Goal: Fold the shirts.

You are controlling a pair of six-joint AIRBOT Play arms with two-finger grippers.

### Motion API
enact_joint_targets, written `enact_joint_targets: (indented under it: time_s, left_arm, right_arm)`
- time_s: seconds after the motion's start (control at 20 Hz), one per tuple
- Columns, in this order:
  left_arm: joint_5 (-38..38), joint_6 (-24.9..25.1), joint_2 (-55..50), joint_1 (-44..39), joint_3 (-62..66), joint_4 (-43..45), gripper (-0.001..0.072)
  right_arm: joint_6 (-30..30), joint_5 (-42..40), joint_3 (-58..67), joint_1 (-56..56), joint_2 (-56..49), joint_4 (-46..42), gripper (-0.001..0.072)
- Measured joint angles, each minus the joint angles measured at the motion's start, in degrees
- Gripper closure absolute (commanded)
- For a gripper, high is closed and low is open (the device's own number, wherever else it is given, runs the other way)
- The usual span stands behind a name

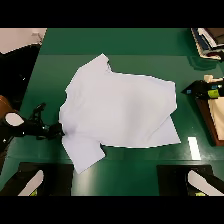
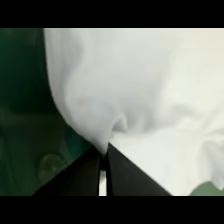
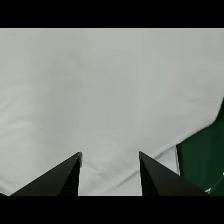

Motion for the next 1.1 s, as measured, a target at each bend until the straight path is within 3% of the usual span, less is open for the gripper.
enact_joint_targets:
  time_s: [0.1,0.15,0.2,0.3,0.35,0.45,0.7,0.75,0.95,1.1]
  left_arm:
    - [-1.75,1.05,0.02,0.00,3.02,-0.28,0.0681]
    - [-2.21,1.44,0.02,0.00,4.44,-0.59,0.0682]
    - [-2.60,1.73,0.02,0.00,5.57,-0.81,0.0681]
    - [-2.93,2.32,0.02,0.00,7.34,-1.53,0.0681]
    - [-2.93,2.51,0.02,0.00,7.87,-1.86,0.0681]
    - [-2.71,2.75,0.02,0.00,8.52,-2.43,0.0681]
    - [-2.21,3.02,0.02,0.00,9.14,-3.02,0.0681]
    - [-2.19,3.06,0.02,0.00,9.16,-3.04,0.0681]
    - [-2.08,3.10,0.02,0.00,9.46,-3.10,0.0683]
    - [-2.25,3.08,0.68,0.00,11.32,-3.06,0.0683]
  right_arm:
    - [0.50,1.55,-4.22,-3.76,1.36,-2.45,0.0264]
    - [0.83,2.56,-7.28,-5.97,2.32,-4.24,0.0168]
    - [0.90,3.23,-10.54,-8.09,3.15,-5.97,0.0159]
    - [1.31,4.15,-17.59,-12.46,4.52,-8.09,0.0167]
    - [1.33,4.46,-21.16,-14.27,4.87,-8.55,0.0229]
    - [1.46,4.52,-26.88,-16.39,4.66,-8.35,0.0262]
    - [2.67,1.84,-33.94,-13.88,0.31,-5.60,0.0264]
    - [3.26,1.57,-34.47,-12.35,-0.63,-4.83,0.0306]
    - [3.93,-2.54,-35.41,-5.60,-2.21,-4.37,0.0666]
    - [4.13,-6.99,-35.78,-1.84,0.79,-4.33,0.0695]
